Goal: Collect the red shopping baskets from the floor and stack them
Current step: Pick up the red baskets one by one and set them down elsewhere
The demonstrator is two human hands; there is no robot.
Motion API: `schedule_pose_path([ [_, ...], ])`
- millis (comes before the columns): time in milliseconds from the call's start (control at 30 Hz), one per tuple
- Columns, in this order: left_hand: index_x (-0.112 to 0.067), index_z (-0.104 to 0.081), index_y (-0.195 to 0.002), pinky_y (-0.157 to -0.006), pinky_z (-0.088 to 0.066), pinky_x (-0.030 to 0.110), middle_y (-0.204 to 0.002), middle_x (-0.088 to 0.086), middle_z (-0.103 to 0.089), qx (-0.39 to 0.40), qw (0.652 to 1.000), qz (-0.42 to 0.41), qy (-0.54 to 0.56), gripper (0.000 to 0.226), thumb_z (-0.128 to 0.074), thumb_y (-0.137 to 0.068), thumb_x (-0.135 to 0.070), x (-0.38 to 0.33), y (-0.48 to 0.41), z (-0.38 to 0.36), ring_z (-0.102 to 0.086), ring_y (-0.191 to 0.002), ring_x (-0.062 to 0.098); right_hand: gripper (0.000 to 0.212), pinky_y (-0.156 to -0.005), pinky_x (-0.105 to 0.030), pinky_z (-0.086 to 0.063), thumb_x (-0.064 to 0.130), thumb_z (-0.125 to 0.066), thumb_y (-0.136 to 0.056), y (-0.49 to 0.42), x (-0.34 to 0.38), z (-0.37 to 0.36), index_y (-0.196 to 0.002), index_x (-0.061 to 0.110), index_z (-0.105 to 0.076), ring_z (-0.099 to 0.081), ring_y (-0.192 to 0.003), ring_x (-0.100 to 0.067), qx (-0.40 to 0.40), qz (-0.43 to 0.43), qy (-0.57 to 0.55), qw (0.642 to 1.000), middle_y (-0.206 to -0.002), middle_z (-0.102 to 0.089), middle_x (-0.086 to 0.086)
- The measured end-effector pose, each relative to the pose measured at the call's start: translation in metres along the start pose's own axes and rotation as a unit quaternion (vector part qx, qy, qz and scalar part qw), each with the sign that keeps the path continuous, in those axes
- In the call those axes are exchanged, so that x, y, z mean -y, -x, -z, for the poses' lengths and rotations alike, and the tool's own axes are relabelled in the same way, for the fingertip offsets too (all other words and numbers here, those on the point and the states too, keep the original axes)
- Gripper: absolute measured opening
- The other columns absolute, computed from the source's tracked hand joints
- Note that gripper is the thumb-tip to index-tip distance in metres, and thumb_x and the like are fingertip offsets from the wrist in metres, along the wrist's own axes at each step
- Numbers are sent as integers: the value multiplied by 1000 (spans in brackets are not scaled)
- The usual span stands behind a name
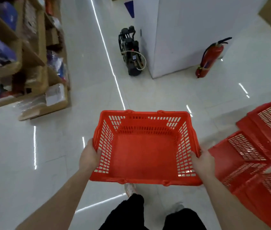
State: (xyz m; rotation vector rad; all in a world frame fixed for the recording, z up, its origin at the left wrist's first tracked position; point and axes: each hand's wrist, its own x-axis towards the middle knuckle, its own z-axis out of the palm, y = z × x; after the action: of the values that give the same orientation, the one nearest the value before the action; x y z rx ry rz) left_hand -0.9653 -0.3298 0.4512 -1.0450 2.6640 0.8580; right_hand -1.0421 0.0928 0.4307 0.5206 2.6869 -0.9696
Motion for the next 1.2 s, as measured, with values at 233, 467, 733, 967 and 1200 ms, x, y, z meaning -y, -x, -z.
schedule_pose_path([
  [233,-22,-45,-134,-86,-47,38,-124,4,-64,37,997,-71,6,48,-60,-89,-18,-6,-144,-71,-63,-107,27,28,-74,-33,-41,11,-64,-88,-33,-20,-102,-115,12,-65,-65,-94,-35,-65,-58,-46,995,-102,-71,-11],
  [467,-24,-50,-130,-80,-42,30,-115,0,-68,40,988,-152,10,50,-62,-83,-38,-14,-209,-141,-64,-99,22,30,-82,-41,-50,16,-67,-85,-62,-77,-169,-115,18,-66,-67,-95,-31,-106,-126,-74,984,-101,-73,-7],
  [733,-26,-44,-136,-81,-41,23,-116,-15,-56,123,980,-141,71,55,-66,-86,-24,23,-216,-185,-55,-99,6,41,-91,-47,-53,17,-64,-86,-48,-114,-215,-125,24,-55,-67,-101,-25,-25,-209,-144,967,-111,-70,-2],
  [967,-9,-33,-150,-102,-41,46,-145,18,-47,197,967,-89,-132,74,-67,-89,-32,81,-221,-204,-50,-127,36,60,-81,-34,-45,20,-69,-85,-32,-123,-268,-139,11,-46,-64,-97,-26,56,-251,-104,961,-101,-63,0],
  [1200,-7,-39,-149,-106,-39,44,-148,16,-44,270,918,-170,-235,72,-65,-89,-38,33,-133,-182,-45,-132,34,66,-96,-44,-47,40,-61,-89,31,-115,-199,-147,16,-40,-52,-124,-31,148,-229,76,959,-140,-50,-10],
])
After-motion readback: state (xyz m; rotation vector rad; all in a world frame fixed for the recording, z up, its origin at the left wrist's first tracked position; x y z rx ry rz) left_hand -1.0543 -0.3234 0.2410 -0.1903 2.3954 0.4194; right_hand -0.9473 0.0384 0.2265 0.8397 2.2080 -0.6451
